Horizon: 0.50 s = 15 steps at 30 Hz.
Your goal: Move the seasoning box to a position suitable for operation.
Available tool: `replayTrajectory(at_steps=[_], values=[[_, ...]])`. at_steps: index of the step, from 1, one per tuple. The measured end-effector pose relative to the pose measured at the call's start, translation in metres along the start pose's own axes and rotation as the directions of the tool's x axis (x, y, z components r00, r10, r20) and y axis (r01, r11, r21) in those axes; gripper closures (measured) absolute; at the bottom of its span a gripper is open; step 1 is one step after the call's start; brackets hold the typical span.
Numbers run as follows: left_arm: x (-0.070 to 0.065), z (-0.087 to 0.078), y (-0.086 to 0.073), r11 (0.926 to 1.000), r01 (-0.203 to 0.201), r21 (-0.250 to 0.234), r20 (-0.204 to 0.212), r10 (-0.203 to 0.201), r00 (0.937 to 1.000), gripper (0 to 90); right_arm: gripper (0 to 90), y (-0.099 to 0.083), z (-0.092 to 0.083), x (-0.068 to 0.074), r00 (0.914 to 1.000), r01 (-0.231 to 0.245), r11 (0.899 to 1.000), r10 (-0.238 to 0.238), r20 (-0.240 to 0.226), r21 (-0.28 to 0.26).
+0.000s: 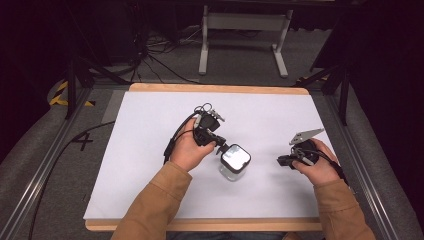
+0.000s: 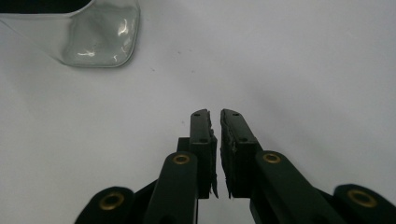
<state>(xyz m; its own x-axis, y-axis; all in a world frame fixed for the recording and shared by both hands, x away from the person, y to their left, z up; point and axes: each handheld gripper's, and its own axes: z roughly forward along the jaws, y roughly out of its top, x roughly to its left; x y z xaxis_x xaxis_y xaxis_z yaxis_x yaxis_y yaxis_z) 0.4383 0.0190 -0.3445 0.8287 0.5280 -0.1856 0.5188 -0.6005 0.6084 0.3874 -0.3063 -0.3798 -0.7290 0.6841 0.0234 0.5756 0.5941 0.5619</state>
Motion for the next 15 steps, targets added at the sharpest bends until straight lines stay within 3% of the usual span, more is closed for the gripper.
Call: replayTrajectory(at_steps=[15], values=[[0.0, 0.0028, 0.0008, 1.0, 0.0, -0.007, 0.007, 0.0, 1.0, 89.8, 83.2, 0.0003, 0.0007, 0.0005, 1.0, 0.006, 1.0, -0.006, 0.004, 0.0]])
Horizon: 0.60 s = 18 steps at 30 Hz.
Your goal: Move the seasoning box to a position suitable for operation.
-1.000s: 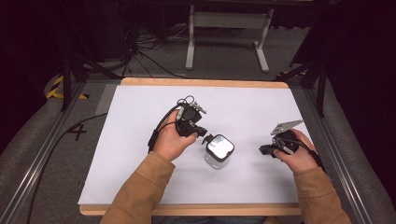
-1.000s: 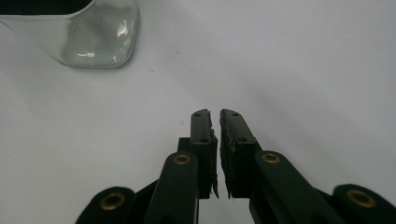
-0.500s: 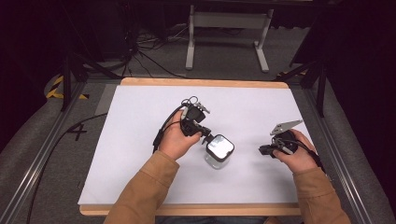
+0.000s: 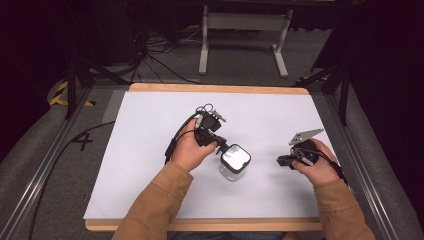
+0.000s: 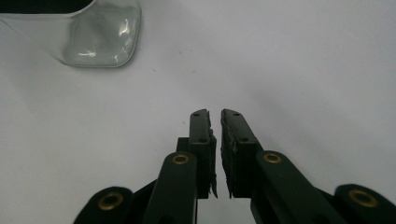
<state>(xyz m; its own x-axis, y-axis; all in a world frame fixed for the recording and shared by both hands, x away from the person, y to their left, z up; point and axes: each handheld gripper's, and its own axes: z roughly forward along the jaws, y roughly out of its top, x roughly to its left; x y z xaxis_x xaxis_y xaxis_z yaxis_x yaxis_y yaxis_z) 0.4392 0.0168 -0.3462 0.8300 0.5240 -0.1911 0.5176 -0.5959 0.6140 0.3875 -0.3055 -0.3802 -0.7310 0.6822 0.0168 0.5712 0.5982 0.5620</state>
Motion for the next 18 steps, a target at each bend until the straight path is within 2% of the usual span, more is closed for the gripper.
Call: replayTrajectory(at_steps=[18], values=[[-0.0015, 0.0009, 0.0016, 0.9998, 0.006, 0.016, 0.005, -0.006, 1.0, 90.0, 83.2, 0.0013, 0.0011, 0.0024, 1.0, 0.004, 1.0, -0.004, -0.007, 0.002]])
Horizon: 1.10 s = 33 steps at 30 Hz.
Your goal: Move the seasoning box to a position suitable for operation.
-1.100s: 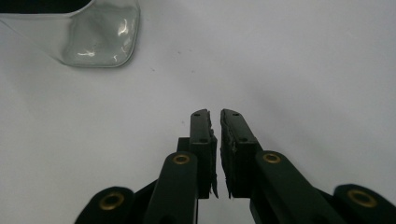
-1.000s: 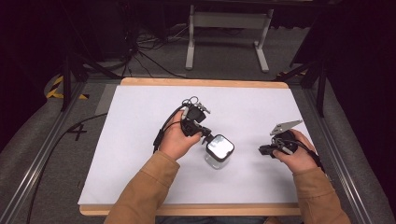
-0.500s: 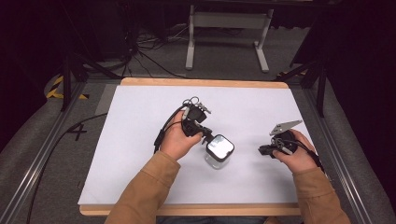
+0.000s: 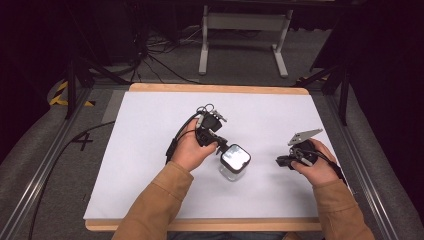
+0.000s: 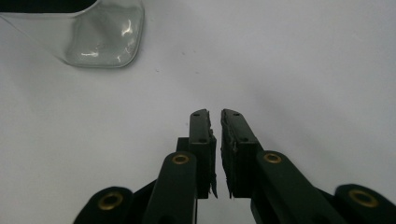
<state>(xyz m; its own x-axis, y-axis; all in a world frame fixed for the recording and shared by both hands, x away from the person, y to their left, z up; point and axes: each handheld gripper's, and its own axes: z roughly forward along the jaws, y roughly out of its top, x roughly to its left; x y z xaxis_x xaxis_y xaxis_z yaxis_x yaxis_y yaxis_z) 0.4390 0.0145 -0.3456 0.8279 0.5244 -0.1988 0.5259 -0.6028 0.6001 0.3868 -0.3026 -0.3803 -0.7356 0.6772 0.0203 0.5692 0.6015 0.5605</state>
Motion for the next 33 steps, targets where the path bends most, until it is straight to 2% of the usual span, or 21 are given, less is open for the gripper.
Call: replayTrajectory(at_steps=[16, 19, 21, 24, 29, 33], values=[[0.0, 0.0, 0.002, 0.9999, -0.003, 0.012, -0.01, 0.003, 0.9999, 90.0, 85.2, 0.004, 0.003, 0.007, 0.9994, 0.035, 0.999, -0.035, 0.008, -0.001], [0.0, 0.001, 0.002, 1.0, -0.005, 0.008, -0.01, 0.005, 0.9999, 90.0, 88.9, 0.007, 0.004, 0.011, 0.9987, 0.051, 0.999, -0.051, 0.008, -0.019], [0.0, 0.001, 0.002, 1.0, -0.004, 0.008, -0.01, 0.005, 0.9999, 90.0, 89.3, 0.008, 0.004, 0.014, 0.9983, 0.057, 0.997, -0.057, -0.003, -0.043], [0.0, 0.001, 0.002, 0.9999, -0.001, 0.01, -0.01, 0.001, 0.9999, 90.0, 89.4, 0.011, 0.005, 0.018, 0.9967, 0.079, 0.995, -0.08, -0.012, -0.056], [0.001, 0.001, 0.002, 1.0, 0.001, 0.01, -0.008, -0.001, 1.0, 90.0, 89.5, 0.013, 0.006, 0.022, 0.9956, 0.089, 0.993, -0.091, -0.023, -0.076], [0.001, 0.001, 0.002, 0.9999, -0.001, 0.01, -0.01, 0.001, 0.9999, 90.0, 89.5, 0.016, 0.004, 0.028, 0.9927, 0.108, 0.985, -0.114, -0.039, -0.131]])
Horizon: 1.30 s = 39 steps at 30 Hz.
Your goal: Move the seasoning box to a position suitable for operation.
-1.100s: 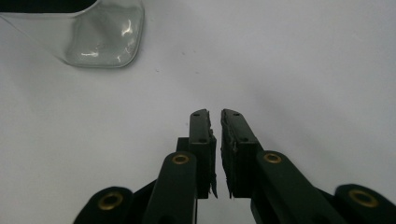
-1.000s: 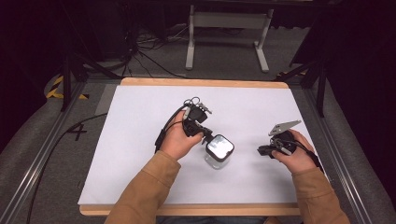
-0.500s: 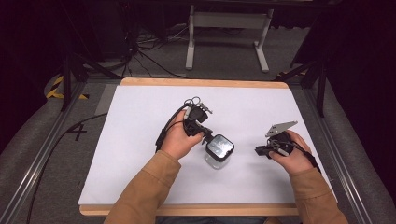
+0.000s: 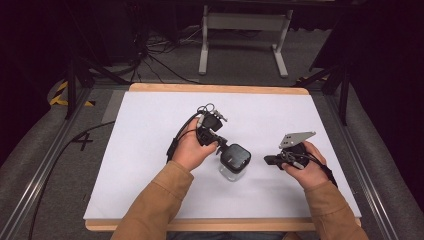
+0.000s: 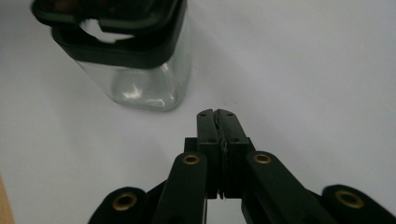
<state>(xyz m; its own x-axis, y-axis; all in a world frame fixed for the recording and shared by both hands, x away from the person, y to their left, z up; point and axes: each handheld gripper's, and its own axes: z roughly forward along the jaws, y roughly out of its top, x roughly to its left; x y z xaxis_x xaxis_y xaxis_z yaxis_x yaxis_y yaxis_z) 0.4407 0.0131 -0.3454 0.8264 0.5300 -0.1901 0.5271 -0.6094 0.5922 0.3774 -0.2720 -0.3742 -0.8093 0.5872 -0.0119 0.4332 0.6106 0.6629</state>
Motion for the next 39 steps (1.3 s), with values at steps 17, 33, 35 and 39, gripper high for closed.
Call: replayTrajectory(at_steps=[17, 33, 35, 39], values=[[0.001, 0.0, 0.0, 1.0, -0.002, 0.008, -0.007, 0.002, 1.0, 90.0, 89.7, 0.017, 0.004, 0.025, 0.9961, 0.073, 0.986, -0.08, -0.038, -0.149], [0.003, -0.007, -0.003, 0.9996, 0.013, -0.027, 0.006, -0.013, 0.9999, 84.9, 89.7, 0.022, 0.008, 0.03, 0.9949, 0.077, 0.972, -0.09, -0.045, -0.221], [0.002, -0.016, -0.005, 0.9979, 0.02, -0.061, 0.006, -0.019, 0.9998, 86.0, 89.8, 0.022, 0.008, 0.03, 0.9949, 0.078, 0.972, -0.09, -0.045, -0.223], [-0.01, -0.039, -0.015, 0.9922, -0.014, -0.124, 0.006, 0.015, 0.9999, 87.2, 89.8, 0.022, 0.008, 0.03, 0.9946, 0.081, 0.97, -0.093, -0.045, -0.227]])
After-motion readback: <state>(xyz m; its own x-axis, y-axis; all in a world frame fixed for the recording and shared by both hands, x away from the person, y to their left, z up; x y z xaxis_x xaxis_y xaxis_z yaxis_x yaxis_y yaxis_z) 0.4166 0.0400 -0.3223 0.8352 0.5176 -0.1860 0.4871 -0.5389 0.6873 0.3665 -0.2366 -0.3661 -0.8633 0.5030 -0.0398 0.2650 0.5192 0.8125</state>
